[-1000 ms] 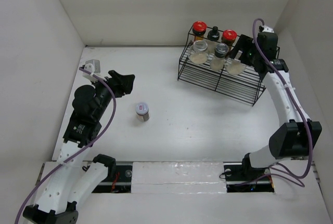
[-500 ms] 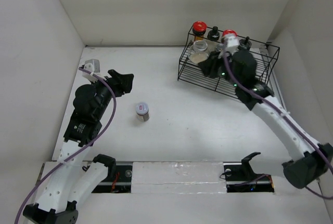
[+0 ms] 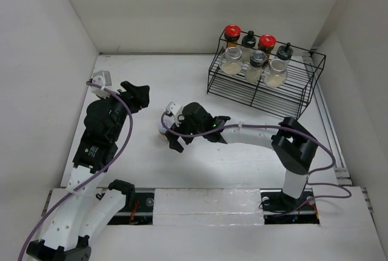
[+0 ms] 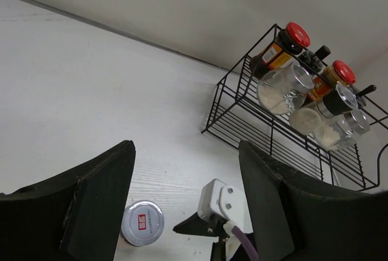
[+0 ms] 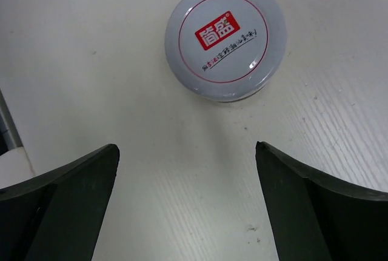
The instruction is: Organize the condiment bottles
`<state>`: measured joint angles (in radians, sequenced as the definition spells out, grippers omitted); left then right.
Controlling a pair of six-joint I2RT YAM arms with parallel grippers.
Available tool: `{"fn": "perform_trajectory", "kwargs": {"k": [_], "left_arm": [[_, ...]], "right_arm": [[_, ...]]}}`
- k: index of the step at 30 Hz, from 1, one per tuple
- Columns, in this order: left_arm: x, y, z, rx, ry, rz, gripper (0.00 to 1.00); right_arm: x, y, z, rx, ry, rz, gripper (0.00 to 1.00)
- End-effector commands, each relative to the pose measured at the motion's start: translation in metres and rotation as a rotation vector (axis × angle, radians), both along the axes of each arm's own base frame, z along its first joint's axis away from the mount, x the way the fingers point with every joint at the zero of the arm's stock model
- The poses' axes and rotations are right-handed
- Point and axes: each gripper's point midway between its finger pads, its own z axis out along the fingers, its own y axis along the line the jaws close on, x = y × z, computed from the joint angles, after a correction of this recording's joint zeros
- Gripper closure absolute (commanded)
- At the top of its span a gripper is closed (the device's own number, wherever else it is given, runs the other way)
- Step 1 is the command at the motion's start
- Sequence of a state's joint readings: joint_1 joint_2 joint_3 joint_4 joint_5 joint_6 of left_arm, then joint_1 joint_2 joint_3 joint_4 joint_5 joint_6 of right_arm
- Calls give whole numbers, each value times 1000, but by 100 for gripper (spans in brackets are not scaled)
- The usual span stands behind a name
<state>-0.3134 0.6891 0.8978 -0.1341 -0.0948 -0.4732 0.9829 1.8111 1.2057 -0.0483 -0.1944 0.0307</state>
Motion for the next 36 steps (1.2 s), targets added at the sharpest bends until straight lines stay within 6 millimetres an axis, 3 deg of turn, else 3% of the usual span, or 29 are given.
{"fn": "perform_trajectory", "kwargs": {"k": [1, 6, 9, 10, 14, 15, 16, 19, 20, 22, 23, 24, 26, 27, 29, 30, 31, 32, 33, 34, 36], "left_arm": [[-4, 5, 18, -21, -54, 21, 35], [-4, 5, 18, -21, -54, 21, 35], [-4, 5, 18, -21, -54, 21, 35], [-4, 5, 18, -21, -54, 21, 35], [-4, 5, 18, -21, -54, 21, 35], [-4, 5, 18, -21, -54, 21, 35], [-4, 5, 18, -21, -54, 21, 35], [-4, 5, 18, -21, -54, 21, 35], [-4, 5, 18, -21, -54, 21, 35], [-4, 5, 18, -21, -54, 21, 35], [-2, 2, 16, -18, -45, 10, 35], [-2, 2, 16, -18, -45, 10, 35], [-1, -4, 15, -19, -43, -19, 35], [1, -6, 13, -16, -33, -28, 35], [0, -12, 12, -20, -41, -62, 35], [0, -14, 12, -20, -41, -71, 35], [-1, -15, 12, -12, -43, -82, 35], [1, -21, 12, -13, -44, -110, 35], [0, -23, 12, -14, -44, -127, 35], [2, -26, 8, -1, -32, -141, 34], [3, -34, 6, -2, -28, -179, 34]], "right_arm": [[17, 36, 40, 158, -101, 27, 0], [43, 46, 29, 163, -148, -70, 0], [58, 59, 34, 209, -192, -96, 0], [59, 64, 24, 205, -182, -84, 0], [52, 83, 31, 306, -162, -60, 0], [53, 86, 36, 328, -165, -64, 3], [54, 85, 35, 333, -163, -76, 18], [56, 85, 27, 320, -147, -90, 23], [55, 85, 41, 342, -160, -89, 33], [52, 77, 60, 362, -178, -100, 33], [49, 69, 66, 366, -185, -108, 47], [49, 58, 108, 428, -223, -116, 51], [55, 34, 141, 462, -255, -154, 51], [50, 15, 174, 509, -288, -166, 51], [58, -19, 197, 527, -303, -220, 51], [60, -37, 198, 518, -311, -255, 50], [53, -61, 233, 577, -344, -285, 50], [55, -97, 249, 585, -364, -367, 50], [64, -106, 242, 556, -364, -414, 50], [56, -133, 264, 586, -403, -464, 50], [66, -182, 270, 549, -441, -625, 50]]}}
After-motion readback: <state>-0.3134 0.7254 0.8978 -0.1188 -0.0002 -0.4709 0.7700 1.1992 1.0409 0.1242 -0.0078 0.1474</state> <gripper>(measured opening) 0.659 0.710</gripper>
